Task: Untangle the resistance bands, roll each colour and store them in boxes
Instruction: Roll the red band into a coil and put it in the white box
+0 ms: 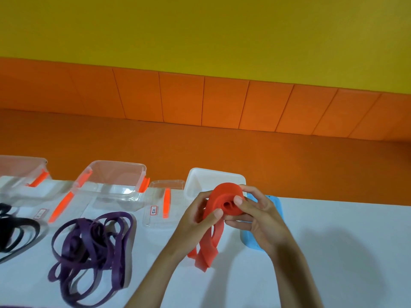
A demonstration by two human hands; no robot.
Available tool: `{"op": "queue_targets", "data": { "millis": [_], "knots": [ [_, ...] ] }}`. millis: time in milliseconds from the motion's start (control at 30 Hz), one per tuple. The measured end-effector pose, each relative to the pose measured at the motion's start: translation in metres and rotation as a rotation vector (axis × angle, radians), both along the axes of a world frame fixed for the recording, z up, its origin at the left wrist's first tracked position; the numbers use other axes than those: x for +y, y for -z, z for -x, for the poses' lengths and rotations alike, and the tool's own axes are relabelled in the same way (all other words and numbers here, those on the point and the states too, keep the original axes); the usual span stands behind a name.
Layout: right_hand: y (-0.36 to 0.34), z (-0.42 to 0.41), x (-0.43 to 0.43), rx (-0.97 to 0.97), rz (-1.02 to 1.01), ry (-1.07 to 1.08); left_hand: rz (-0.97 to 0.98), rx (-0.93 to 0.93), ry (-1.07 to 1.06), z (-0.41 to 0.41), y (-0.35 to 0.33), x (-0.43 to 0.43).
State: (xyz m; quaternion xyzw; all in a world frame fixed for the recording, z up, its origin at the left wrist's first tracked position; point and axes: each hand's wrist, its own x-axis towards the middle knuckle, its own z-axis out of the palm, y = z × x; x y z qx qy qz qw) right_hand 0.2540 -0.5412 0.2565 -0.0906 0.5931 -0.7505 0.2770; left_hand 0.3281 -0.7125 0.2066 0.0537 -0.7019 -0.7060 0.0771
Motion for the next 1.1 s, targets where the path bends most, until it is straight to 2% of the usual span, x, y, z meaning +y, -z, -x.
{"op": "queue_targets", "data": {
  "millis": [133,433,600,700,767,833,933,1000,1100],
  "knots": [
    [-0.001,-0.005,0.001,-0.014,0.017,-0.026,-0.025,0.005,-0.089,-0.003,-0.003,-0.001],
    [0.019,-0.027,0.002,-0.107,0.149,-0.095,-0.070,0.077,-0.115,-0.016,-0.001,-0.007],
    [0.019,-0.032,0.020,0.221,-0.248,-0.098,0.156,0.113,-0.031,-0.026,-0.001,-0.019],
    [0.020,-0.032,0.025,0.293,-0.319,-0.114,0.378,0.136,0.093,-0.028,0.000,-0.026],
    [0.020,-0.031,0.025,0.339,-0.340,-0.121,0.454,0.125,0.150,-0.027,0.000,-0.026],
    [0.018,-0.028,0.025,0.367,-0.342,-0.089,0.414,0.109,0.145,-0.025,-0.002,-0.024],
    [0.016,-0.022,0.029,0.307,-0.261,-0.005,0.276,0.129,0.079,-0.021,-0.009,-0.021],
    [0.014,-0.020,0.029,0.285,-0.199,0.041,0.268,0.122,0.060,-0.016,-0.015,-0.023],
    [0.014,-0.013,0.029,0.250,-0.136,-0.021,0.226,0.077,0.070,-0.009,-0.027,-0.027]
  ]
}}
